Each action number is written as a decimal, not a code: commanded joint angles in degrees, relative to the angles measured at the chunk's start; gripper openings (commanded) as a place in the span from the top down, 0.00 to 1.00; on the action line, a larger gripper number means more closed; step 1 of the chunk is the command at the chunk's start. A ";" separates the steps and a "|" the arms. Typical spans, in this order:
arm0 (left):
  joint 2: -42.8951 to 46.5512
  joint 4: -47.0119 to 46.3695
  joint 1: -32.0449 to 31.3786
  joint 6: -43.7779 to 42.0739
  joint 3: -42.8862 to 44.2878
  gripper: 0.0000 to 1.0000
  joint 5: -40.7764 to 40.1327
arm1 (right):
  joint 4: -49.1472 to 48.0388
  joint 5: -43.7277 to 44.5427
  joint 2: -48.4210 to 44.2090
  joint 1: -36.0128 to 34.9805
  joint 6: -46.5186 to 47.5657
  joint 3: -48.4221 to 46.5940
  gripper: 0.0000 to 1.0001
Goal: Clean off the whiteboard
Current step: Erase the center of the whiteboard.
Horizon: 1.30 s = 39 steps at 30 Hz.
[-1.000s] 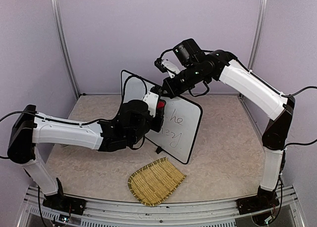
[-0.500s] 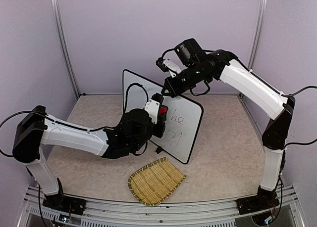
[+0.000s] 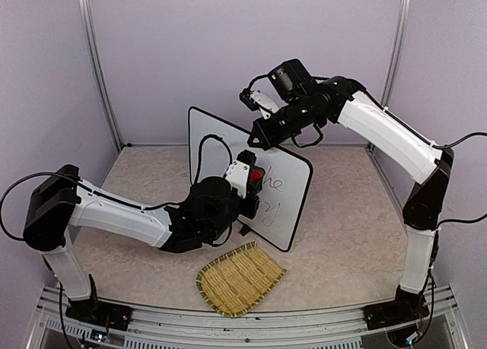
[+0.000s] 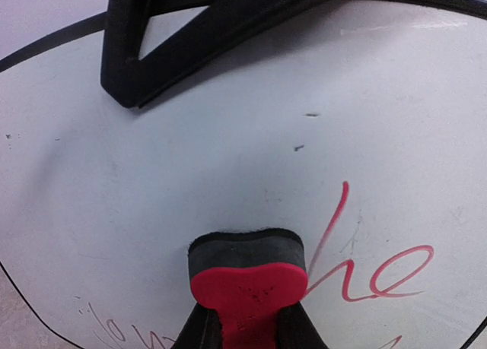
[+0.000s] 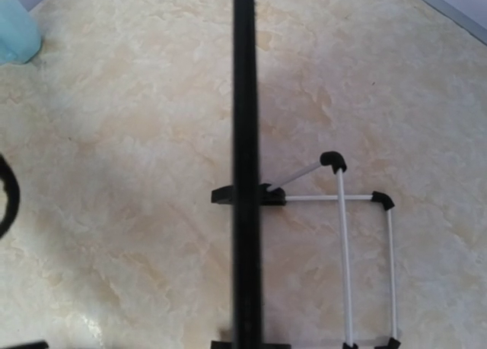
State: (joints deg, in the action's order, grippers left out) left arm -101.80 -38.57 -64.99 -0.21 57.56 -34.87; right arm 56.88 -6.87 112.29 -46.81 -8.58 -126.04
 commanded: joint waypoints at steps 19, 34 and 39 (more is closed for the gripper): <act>3.32 2.29 4.67 0.15 0.21 0.83 -4.01 | 1.12 -5.92 -0.75 -2.43 -0.54 1.65 1.00; 1.43 2.10 3.44 -1.80 2.08 0.83 2.72 | 1.07 -6.05 -0.21 -2.45 -0.74 1.49 1.00; -1.54 2.54 -0.24 -3.88 4.72 0.83 1.93 | 1.14 -5.96 -0.19 -2.45 -0.62 1.39 1.00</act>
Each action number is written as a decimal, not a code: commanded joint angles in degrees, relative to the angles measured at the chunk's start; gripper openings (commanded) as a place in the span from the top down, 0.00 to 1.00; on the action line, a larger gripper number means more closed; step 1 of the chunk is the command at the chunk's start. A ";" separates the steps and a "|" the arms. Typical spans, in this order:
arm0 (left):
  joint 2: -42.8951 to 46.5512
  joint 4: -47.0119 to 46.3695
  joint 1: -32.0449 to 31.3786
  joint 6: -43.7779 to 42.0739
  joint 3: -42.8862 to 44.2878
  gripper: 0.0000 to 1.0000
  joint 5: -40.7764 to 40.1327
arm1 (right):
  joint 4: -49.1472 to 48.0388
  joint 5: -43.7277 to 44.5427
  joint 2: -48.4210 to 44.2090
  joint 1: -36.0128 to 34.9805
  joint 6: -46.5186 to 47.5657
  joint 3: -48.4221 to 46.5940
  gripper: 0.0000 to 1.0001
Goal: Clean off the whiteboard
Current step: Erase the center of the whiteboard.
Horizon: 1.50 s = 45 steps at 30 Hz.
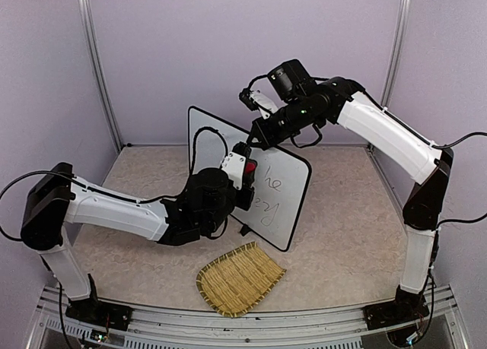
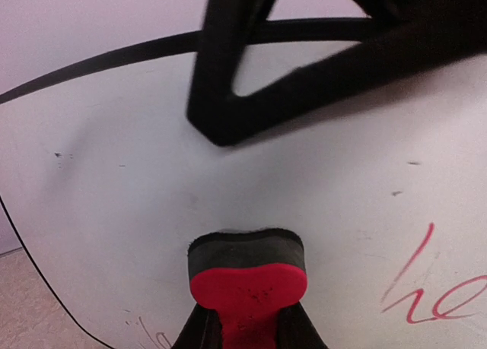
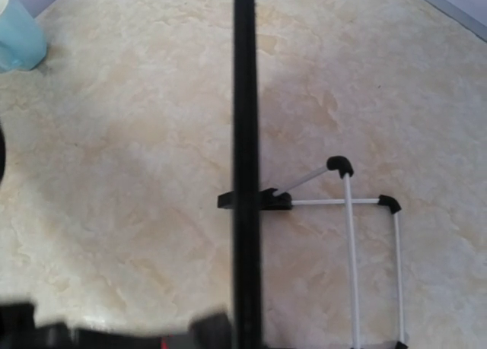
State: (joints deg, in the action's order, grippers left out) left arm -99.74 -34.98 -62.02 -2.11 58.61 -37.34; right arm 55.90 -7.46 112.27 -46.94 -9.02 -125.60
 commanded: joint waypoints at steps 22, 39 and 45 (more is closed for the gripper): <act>-3.61 2.21 -6.36 -5.34 7.74 0.83 -1.46 | 2.50 -5.22 -0.15 -2.28 -0.10 0.89 1.00; -0.04 7.85 -0.40 -0.38 8.14 0.83 0.41 | 2.56 -5.43 -0.12 -2.31 0.23 0.77 1.00; -3.07 6.65 -4.71 -4.59 10.92 0.83 0.50 | 2.64 -5.45 -0.10 -2.35 0.31 0.79 1.00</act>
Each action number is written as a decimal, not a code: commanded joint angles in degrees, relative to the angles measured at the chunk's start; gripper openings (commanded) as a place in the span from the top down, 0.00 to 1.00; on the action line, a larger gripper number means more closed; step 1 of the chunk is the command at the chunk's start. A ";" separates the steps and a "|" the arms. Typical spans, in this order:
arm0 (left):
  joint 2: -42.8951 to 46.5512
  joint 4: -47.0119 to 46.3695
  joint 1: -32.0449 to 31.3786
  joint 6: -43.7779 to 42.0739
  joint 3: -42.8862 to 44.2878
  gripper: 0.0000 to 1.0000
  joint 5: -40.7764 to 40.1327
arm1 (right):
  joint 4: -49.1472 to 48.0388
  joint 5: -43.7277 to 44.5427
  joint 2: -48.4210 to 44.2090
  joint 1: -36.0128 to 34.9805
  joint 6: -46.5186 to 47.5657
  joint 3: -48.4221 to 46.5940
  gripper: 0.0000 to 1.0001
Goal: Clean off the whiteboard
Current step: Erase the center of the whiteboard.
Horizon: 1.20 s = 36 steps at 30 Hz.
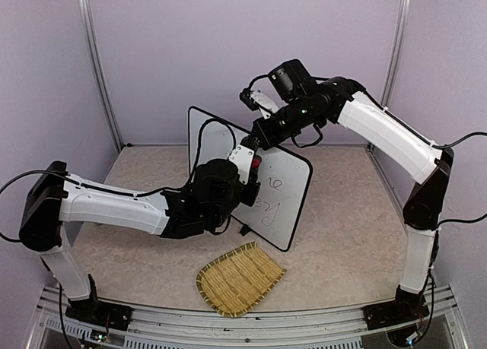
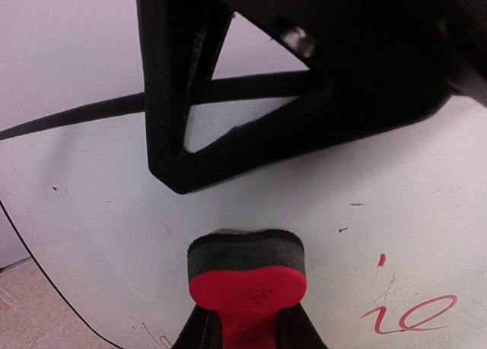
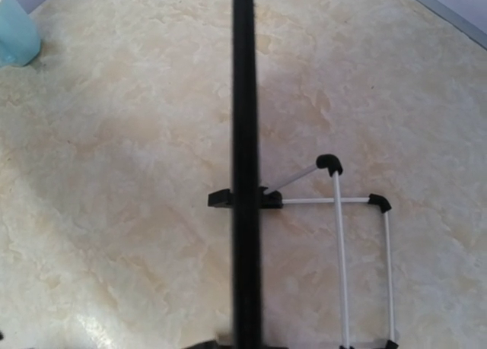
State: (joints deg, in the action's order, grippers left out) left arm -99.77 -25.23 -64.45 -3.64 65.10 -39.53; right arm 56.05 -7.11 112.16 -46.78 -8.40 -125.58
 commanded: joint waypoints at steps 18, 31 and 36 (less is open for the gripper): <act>-5.63 -2.15 -5.21 -4.49 6.13 0.83 -3.35 | 2.62 -5.56 -0.07 -2.49 -0.29 0.86 1.00; -0.43 -2.45 1.46 -1.74 0.78 0.83 0.82 | 2.47 -5.64 0.09 -2.46 -0.40 0.82 1.00; -1.86 -4.22 -0.28 -2.06 0.18 0.83 1.96 | 2.48 -5.71 0.38 -2.45 -0.47 0.71 1.00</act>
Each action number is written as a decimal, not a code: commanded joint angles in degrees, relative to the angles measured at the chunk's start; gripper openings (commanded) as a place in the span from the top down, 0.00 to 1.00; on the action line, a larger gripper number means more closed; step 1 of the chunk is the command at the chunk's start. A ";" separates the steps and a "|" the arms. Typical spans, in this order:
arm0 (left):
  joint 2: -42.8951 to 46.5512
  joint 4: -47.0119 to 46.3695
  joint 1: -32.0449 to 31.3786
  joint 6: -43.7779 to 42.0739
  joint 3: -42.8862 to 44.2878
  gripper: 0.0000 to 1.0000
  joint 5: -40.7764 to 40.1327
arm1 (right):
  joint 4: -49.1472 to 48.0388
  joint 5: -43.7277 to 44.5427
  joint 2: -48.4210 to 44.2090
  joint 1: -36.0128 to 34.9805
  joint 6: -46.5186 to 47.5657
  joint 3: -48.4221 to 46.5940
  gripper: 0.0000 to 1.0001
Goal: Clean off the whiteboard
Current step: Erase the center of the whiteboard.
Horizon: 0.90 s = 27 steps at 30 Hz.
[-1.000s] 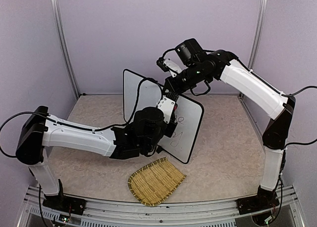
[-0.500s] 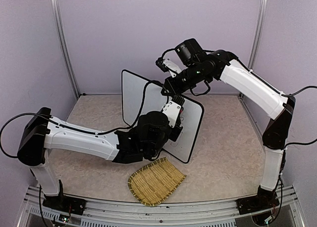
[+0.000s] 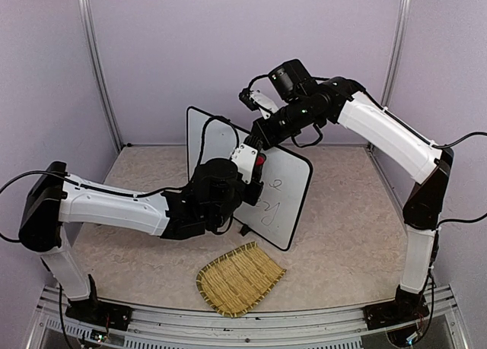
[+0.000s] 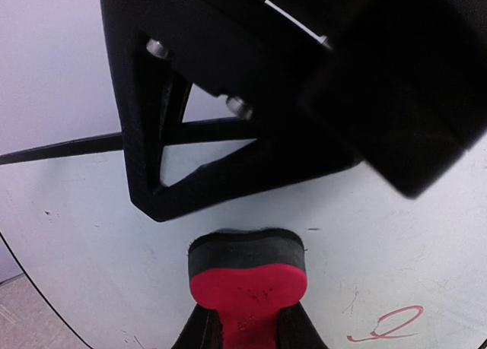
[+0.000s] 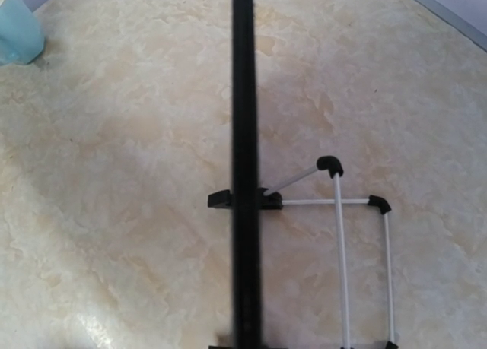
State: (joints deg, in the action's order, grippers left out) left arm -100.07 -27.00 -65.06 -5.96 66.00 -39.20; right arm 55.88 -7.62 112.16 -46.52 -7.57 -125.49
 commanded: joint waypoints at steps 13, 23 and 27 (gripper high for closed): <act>-6.74 -4.16 -5.31 -1.34 2.15 0.83 1.78 | 2.81 -5.05 0.32 -2.75 -1.31 0.62 1.00; -2.37 -2.88 0.14 4.97 -1.44 0.83 2.50 | 2.92 -4.70 -0.08 -2.76 -1.18 1.03 1.00; 0.28 -2.65 2.54 5.84 -3.60 0.83 2.34 | 2.76 -4.61 -0.24 -2.76 -1.20 1.20 1.00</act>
State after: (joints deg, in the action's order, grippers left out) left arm -101.97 -30.09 -67.48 -2.76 63.99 -37.69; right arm 55.86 -7.73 112.16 -46.54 -7.31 -125.45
